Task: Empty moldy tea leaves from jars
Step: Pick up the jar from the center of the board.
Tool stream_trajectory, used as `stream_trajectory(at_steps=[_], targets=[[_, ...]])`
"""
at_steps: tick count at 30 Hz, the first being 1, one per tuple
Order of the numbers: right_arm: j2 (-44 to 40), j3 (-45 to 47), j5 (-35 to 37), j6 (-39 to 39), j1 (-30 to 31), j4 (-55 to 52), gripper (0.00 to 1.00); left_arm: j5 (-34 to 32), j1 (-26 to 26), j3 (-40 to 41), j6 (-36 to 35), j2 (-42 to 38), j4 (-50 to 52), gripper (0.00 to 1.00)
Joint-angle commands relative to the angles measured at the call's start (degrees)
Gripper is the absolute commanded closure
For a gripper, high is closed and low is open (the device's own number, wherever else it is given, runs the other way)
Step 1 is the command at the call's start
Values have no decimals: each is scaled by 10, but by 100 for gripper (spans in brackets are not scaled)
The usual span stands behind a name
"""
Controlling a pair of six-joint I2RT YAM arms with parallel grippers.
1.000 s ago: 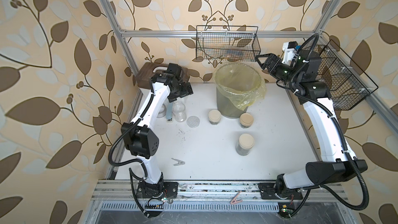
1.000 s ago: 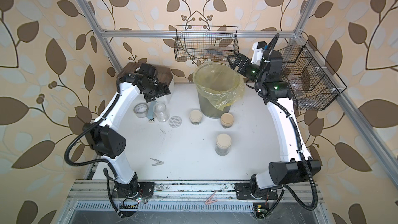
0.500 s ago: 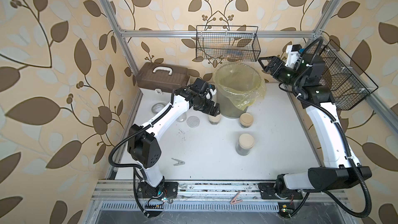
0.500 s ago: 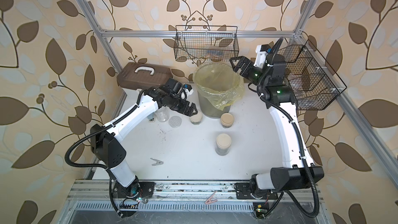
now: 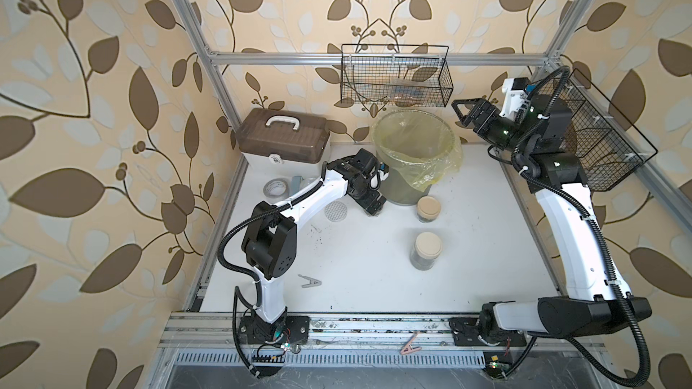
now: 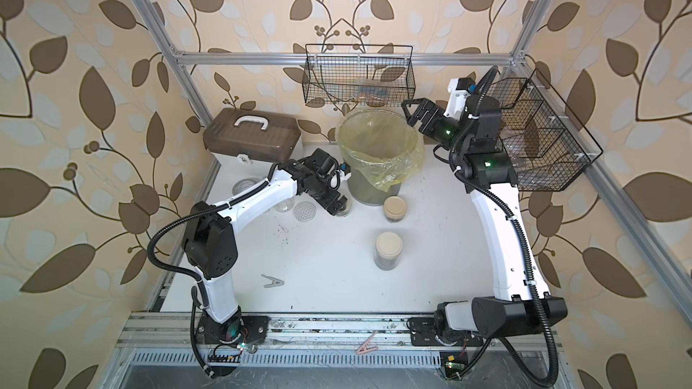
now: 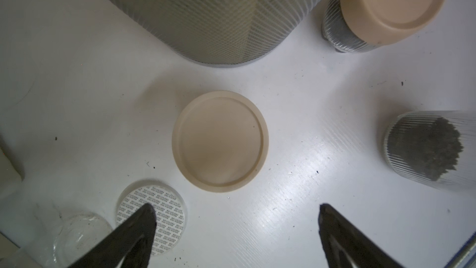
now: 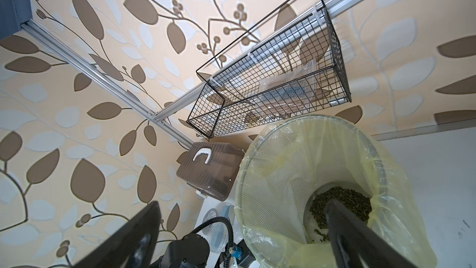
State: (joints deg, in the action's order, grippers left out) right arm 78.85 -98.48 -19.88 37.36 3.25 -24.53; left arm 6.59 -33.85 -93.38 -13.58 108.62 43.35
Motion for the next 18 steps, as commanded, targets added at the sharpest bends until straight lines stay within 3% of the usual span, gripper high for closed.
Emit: stream_trajectory(at_steps=[1, 18], targets=[[-11, 7, 11, -10, -1, -14, 0, -38, -6, -10, -29, 23, -30, 1], [8, -30, 7, -15, -2, -29, 0, -32, -7, -26, -24, 97, -91, 1]])
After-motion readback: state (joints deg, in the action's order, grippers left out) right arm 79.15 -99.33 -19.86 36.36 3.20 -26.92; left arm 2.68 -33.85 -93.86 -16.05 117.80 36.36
